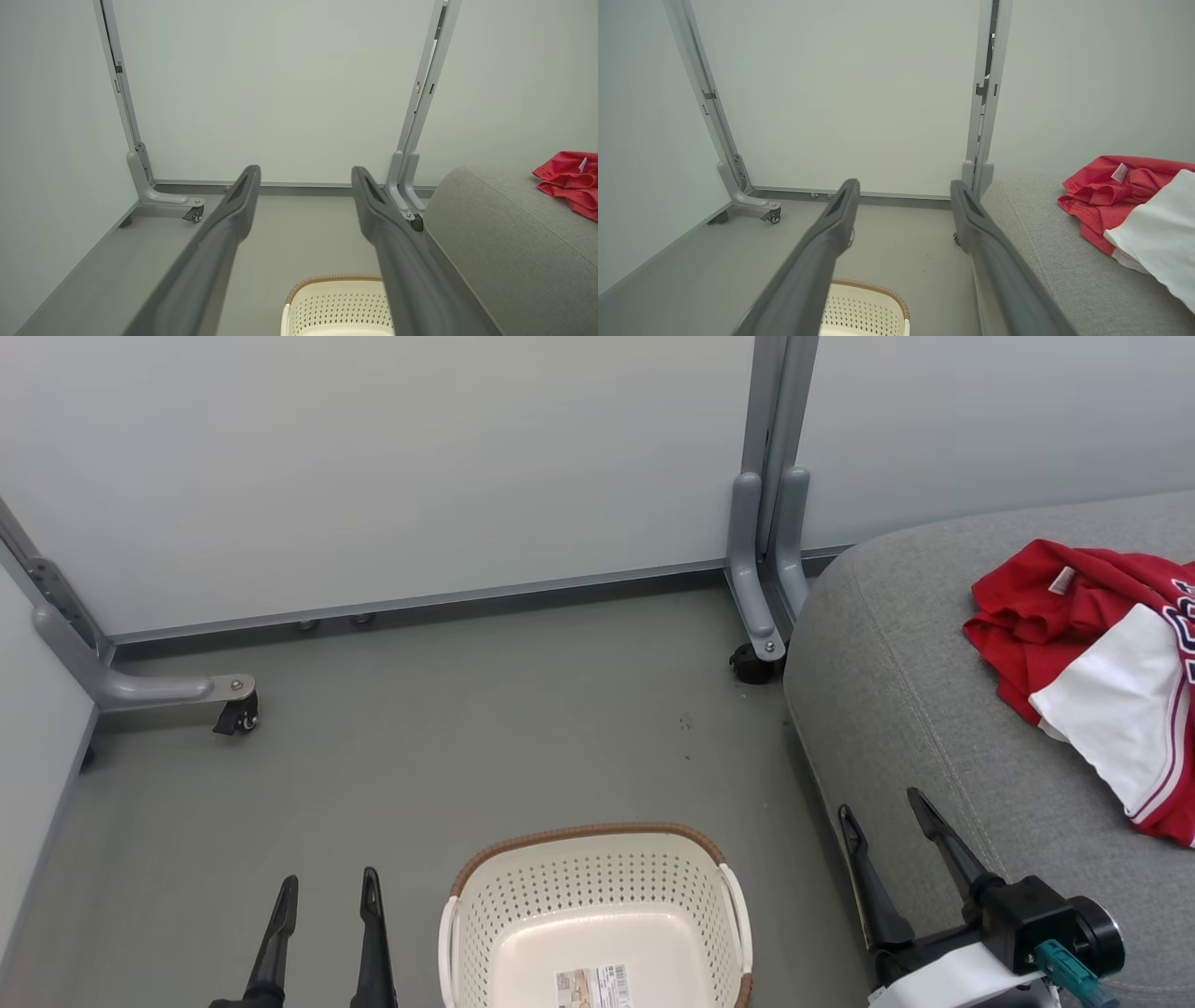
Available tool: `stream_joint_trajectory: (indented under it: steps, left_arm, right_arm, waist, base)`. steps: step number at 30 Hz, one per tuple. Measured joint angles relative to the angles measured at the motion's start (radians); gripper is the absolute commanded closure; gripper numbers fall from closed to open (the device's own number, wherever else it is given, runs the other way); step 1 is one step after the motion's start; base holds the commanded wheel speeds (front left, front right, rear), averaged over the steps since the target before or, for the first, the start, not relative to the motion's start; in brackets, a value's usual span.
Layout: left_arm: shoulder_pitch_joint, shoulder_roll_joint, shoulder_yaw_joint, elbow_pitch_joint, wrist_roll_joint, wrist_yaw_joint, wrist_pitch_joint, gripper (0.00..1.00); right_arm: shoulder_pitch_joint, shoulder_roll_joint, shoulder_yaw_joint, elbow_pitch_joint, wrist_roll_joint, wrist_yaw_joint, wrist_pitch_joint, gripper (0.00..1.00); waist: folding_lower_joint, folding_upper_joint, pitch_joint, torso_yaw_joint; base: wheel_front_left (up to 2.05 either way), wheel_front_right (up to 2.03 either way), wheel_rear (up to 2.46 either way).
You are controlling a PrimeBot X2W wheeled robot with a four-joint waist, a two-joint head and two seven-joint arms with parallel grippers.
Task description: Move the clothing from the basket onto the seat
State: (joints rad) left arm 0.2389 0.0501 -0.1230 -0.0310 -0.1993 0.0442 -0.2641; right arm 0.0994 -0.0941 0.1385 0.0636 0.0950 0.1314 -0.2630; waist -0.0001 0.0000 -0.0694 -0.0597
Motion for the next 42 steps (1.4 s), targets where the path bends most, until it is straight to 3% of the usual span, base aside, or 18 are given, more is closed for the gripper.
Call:
stream_joint_trajectory:
  steps: [8, 9, 14, 42]
  left_arm:
    - [-0.003, 0.000, 0.009, 0.004, 0.032, -0.007, 0.000, 0.00]
    - [-0.003, 0.000, 0.010, 0.004, 0.039, -0.007, 0.000, 1.00]
    - [0.003, -0.001, 0.004, 0.033, 0.019, -0.006, 0.000, 1.00]
    - [-0.096, 0.024, 0.043, 0.123, -0.499, -0.062, 0.101, 1.00]
  right_arm:
    - [-0.001, 0.004, 0.007, -0.003, 0.001, 0.000, 0.000, 0.00]
    - [-0.001, 0.005, 0.008, -0.004, 0.002, 0.000, 0.000, 1.00]
    - [0.010, 0.010, 0.009, 0.027, 0.020, 0.000, 0.002, 1.00]
    - [-0.047, -0.004, -0.042, 0.079, 0.559, 0.000, 0.103, 1.00]
  waist:
    - [0.0000, 0.0000, 0.011, -0.001]
    - [0.0000, 0.0000, 0.012, -0.001]
    - [0.0000, 0.0000, 0.013, 0.000]
    - [0.0001, 0.0000, 0.027, 0.013]
  base:
    - [0.00, 0.00, 0.00]
    - [0.00, 0.00, 0.00]
    - [0.00, 0.00, 0.00]
    - [0.00, 0.00, 0.00]
